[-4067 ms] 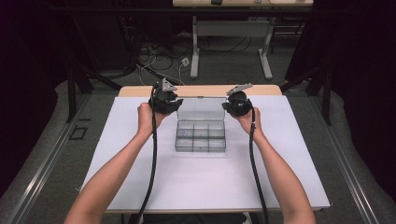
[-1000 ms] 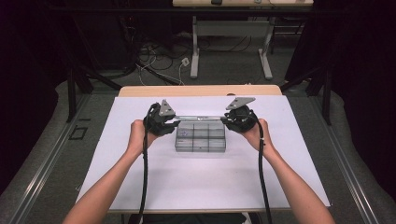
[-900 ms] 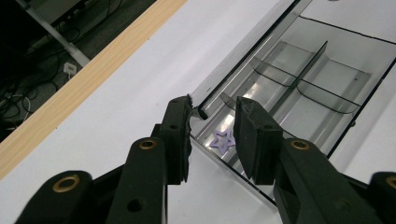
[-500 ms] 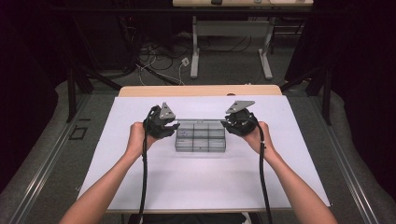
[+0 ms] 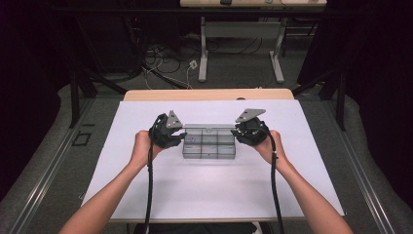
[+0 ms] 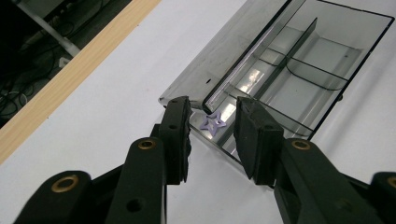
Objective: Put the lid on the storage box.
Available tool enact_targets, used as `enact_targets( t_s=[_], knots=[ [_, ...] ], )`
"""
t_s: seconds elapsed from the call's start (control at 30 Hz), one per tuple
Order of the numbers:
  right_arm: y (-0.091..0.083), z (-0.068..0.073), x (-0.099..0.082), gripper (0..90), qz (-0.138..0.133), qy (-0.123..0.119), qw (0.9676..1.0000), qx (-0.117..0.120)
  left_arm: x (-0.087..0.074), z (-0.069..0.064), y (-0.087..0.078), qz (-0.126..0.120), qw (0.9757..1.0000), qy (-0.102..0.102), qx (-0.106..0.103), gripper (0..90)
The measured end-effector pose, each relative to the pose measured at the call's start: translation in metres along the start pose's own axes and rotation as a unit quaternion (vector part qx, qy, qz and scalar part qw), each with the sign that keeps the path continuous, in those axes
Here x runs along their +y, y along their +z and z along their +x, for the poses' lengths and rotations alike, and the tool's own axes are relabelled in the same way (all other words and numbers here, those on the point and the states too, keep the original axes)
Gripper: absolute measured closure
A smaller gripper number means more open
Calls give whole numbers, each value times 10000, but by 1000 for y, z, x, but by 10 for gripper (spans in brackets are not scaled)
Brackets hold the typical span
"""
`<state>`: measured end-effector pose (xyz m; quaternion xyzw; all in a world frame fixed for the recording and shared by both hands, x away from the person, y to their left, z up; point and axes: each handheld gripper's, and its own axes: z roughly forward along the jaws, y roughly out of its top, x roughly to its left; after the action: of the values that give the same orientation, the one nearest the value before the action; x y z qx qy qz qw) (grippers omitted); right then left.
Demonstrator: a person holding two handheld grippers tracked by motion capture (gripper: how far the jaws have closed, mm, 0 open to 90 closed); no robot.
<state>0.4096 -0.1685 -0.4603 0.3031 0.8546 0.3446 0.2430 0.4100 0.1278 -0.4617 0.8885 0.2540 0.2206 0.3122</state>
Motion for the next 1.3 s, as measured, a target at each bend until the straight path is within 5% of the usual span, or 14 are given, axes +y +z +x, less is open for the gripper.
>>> enact_targets(
  t_s=[1.3],
  knots=[
    [2,16,-19,677,247,-99,9996,8,-16,-13,4,161,9996,-68,-204,636]
  ],
)
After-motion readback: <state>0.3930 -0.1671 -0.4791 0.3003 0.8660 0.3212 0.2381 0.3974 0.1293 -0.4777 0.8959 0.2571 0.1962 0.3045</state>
